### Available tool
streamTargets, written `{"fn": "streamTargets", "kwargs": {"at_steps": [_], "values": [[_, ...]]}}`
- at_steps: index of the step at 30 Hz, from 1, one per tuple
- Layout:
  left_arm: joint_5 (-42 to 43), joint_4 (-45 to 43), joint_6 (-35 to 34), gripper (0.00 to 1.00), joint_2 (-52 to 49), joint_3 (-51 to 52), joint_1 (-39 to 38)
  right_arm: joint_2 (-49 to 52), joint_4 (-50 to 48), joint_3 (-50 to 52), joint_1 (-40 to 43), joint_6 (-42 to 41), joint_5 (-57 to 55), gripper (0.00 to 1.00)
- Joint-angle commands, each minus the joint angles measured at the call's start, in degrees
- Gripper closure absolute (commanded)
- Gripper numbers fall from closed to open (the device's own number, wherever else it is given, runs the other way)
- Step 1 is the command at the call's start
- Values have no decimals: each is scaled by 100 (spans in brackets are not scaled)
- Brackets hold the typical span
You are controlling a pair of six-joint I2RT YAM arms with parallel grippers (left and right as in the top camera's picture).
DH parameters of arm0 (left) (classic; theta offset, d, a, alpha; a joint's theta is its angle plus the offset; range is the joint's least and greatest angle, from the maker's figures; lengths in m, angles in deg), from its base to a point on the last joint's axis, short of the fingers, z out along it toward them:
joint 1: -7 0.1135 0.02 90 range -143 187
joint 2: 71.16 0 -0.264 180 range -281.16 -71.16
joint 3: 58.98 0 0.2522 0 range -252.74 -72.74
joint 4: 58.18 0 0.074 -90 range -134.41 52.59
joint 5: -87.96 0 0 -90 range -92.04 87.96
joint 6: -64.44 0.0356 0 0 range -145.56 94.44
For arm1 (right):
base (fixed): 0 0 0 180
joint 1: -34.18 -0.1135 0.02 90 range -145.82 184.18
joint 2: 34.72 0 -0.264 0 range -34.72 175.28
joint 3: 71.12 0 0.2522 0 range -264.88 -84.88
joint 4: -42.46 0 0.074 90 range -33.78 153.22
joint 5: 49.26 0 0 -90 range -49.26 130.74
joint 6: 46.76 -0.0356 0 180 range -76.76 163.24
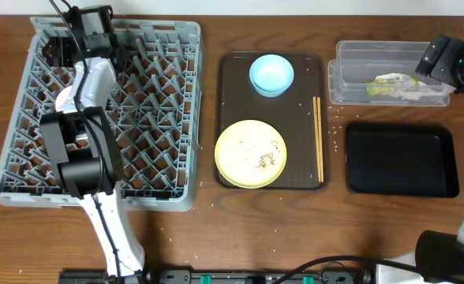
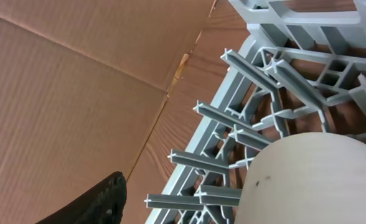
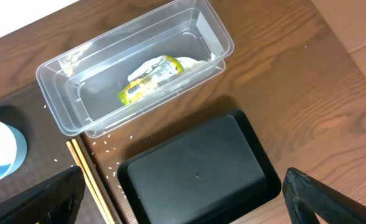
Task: Sort waste into correct bins and load items into the dishwasher
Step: 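Carry the cream cup to the rack's far-left corner, then lower the cream cup into the rack beside the pink bowl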
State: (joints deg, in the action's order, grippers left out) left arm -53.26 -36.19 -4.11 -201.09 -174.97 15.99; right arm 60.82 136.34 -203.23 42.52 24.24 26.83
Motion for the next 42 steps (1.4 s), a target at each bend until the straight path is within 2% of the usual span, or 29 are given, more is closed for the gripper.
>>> {"fn": "streamTargets", "kwargs": {"at_steps": [1, 4, 9, 13, 20, 24, 27, 31, 33, 35, 42], "values": [[289, 184, -11, 34, 463, -39, 107, 15, 2, -9, -11, 39, -42, 1], [903, 592, -46, 30, 774, -39, 125, 15, 7, -9, -11, 42, -42, 1], [1384, 977, -140, 29, 1104, -42, 229, 15, 74, -9, -15, 42, -42, 1], [2260, 1530, -142, 28, 1268, -42, 332, 15, 92, -9, -13, 42, -44, 1], [2876, 1963, -184, 27, 1281, -42, 385, 15, 90, -9, -15, 42, -42, 1], [2872, 1958, -203, 29, 1292, -50, 387, 15, 92, -9, -13, 42, -44, 1], [2874, 1950, -225, 37, 1384, -66, 387, 15, 94, -9, -11, 42, -44, 1], [2896, 1952, -614, 47, 1633, -107, 411, 15, 83, -9, -11, 42, -44, 1], [3077, 1963, -839, 48, 1792, -107, 457, 15, 79, -9, -11, 42, -44, 1], [3230, 1961, -1204, 49, 1956, -107, 538, 15, 76, -9, -17, 42, -44, 1], [3550, 2031, -2750, 70, 2107, -105, 1169, 15, 188, -9, -11, 42, -42, 1]]}}
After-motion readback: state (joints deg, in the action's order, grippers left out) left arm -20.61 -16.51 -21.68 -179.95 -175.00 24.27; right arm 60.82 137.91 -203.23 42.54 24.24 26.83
